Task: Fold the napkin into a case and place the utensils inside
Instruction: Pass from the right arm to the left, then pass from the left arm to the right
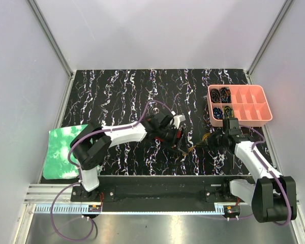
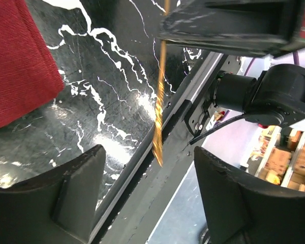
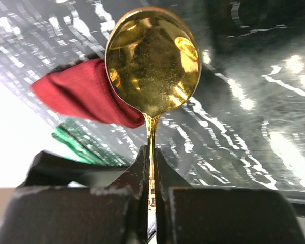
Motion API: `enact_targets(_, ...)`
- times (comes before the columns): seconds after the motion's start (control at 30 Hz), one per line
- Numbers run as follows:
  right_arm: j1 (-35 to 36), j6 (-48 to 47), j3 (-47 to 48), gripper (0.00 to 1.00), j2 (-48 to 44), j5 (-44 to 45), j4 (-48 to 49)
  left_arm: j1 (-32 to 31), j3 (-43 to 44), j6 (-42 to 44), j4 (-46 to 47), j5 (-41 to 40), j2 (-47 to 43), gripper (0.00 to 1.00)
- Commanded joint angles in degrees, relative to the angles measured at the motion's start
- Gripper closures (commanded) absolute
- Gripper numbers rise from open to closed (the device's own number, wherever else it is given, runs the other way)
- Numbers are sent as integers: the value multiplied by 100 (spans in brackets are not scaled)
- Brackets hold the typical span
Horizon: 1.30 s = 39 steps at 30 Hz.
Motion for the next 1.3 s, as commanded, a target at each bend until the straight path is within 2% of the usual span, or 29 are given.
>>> enact_targets(0.0,21,268,75,100,-148,-515,290,-46,274,-265,462,404,233,36)
enact_targets(0.07,12,269,84,100,-183,-577,308,-37,291,-309,523,395,278,49)
enact_targets(0.1,21,251,58,100,-236,-621,291,-20,343,-310,524,387,296,69)
enact_targets(0.17,21,199,14,100,-280,-639,317,24,397,-266,436,378,287,89)
enact_targets(0.2,12,-219,57,100,-202,-700,300,103,501,-109,210,439,244,99)
enact_targets(0.23,-5,-519,249,96,-123,-648,230,182,546,23,25,483,226,100)
enact_targets(0.27,3,-801,364,85,-52,-552,-67,261,572,120,-108,544,199,100)
enact_targets(0.3,-5,-1404,487,64,96,-429,-157,488,520,269,-309,832,121,100)
enact_targets(0.37,3,-1900,812,47,229,-227,-438,726,441,463,-512,1176,-20,100)
enact_targets(0.4,-5,-2285,892,40,351,-148,-474,936,362,707,-827,1308,-90,100)
enact_targets(0.53,-5,-3000,1304,29,730,-138,-544,1281,168,1236,-1268,1643,-451,100)
enact_targets(0.67,-5,-3694,1621,28,1090,-296,-387,1413,89,1431,-1515,1810,-671,100)
enact_targets(0.8,3,-4256,1727,31,1231,-831,-9,1431,10,1448,-1550,2108,-750,100)
enact_targets(1.13,-14,-4627,1648,37,1214,-1517,607,1483,-253,1721,-1735,2267,-1022,100)
enact_targets(1.27,3,-4636,1657,44,1205,-1799,677,1501,-359,1756,-1735,2293,-1093,100)
